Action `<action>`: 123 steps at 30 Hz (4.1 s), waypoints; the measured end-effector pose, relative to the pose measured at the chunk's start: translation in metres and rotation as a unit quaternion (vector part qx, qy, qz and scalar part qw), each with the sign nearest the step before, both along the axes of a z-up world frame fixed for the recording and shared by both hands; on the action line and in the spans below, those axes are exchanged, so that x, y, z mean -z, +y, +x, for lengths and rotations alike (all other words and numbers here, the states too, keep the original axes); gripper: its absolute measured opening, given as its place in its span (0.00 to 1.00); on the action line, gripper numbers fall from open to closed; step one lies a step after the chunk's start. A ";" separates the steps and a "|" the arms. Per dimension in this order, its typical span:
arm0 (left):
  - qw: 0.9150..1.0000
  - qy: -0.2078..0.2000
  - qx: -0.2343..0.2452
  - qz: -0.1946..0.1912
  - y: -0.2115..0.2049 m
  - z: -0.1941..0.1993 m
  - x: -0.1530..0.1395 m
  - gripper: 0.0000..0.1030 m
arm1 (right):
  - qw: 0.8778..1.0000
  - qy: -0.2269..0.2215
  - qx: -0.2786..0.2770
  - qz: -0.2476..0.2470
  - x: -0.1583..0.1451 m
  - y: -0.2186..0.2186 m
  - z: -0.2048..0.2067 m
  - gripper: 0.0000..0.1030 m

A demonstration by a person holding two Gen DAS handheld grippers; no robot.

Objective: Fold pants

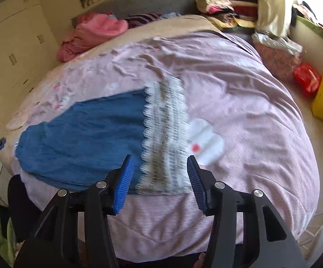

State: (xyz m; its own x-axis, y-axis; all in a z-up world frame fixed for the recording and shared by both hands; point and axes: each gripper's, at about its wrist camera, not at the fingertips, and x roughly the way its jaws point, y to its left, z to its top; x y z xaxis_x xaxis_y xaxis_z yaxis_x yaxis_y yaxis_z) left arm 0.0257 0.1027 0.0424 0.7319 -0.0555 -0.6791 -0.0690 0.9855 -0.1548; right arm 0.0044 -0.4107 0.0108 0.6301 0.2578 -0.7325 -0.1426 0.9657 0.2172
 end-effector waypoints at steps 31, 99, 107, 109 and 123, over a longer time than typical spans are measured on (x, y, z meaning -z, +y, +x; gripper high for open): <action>0.975 0.117 0.173 0.081 -0.132 0.074 0.104 0.85 | 0.996 0.066 -0.050 -0.021 0.057 0.072 0.046 0.60; 0.851 0.145 0.504 0.022 -0.425 0.231 0.101 0.45 | 0.991 0.057 0.033 0.115 0.065 -0.007 0.045 0.31; 0.847 0.130 0.515 0.023 -0.419 0.220 0.086 0.16 | 0.994 0.014 0.020 0.109 0.043 -0.001 0.037 0.24; 0.852 0.120 0.509 0.005 -0.411 0.219 0.079 0.16 | 0.995 0.003 0.017 0.100 0.034 0.003 0.034 0.24; 0.882 0.031 0.460 -0.095 -0.292 0.203 0.019 0.17 | 0.993 -0.071 -0.083 0.039 -0.028 0.092 0.023 0.24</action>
